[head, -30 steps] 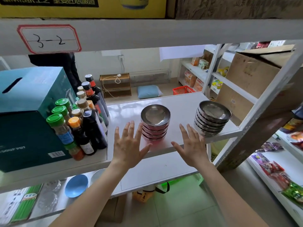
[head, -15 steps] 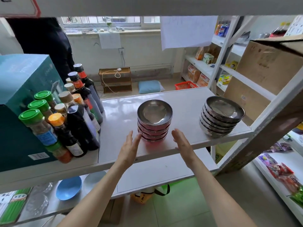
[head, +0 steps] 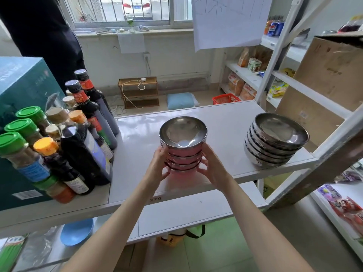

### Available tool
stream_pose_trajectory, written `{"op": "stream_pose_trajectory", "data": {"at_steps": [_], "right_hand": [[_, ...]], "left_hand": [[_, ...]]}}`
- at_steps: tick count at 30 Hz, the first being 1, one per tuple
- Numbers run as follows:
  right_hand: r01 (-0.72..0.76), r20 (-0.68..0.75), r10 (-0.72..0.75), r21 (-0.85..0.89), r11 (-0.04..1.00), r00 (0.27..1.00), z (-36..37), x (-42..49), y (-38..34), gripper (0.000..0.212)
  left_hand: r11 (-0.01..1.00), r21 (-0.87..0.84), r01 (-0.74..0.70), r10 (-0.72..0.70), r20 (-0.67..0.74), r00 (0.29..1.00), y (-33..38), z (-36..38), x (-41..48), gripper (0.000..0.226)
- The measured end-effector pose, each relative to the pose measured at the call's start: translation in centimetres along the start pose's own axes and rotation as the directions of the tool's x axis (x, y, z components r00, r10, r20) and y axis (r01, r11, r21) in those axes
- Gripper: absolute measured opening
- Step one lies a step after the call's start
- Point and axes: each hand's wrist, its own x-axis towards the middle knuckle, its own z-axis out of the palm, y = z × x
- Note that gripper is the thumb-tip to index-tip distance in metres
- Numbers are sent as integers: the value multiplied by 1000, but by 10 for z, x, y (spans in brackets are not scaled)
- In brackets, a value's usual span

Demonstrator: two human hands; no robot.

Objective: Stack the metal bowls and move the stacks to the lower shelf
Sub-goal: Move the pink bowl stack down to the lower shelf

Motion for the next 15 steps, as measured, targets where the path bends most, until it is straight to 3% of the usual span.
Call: {"op": "stream_pose_trajectory", "data": {"at_steps": [6, 9, 15], "right_hand": [[11, -16, -11, 8, 1000, 1000, -1, -6, -13, 50], [34, -12, -34, 0, 999, 999, -3, -14, -23, 41], [96, 16, -96, -2, 995, 995, -12, -39, -39, 54]], "left_hand": [[1000, 5, -30, 29, 49, 998, 8, 1, -4, 87], [999, 9, -54, 53, 70, 996, 15, 3, -9, 85], [998, -15, -66, 68, 102, 992, 22, 14, -24, 92]]}}
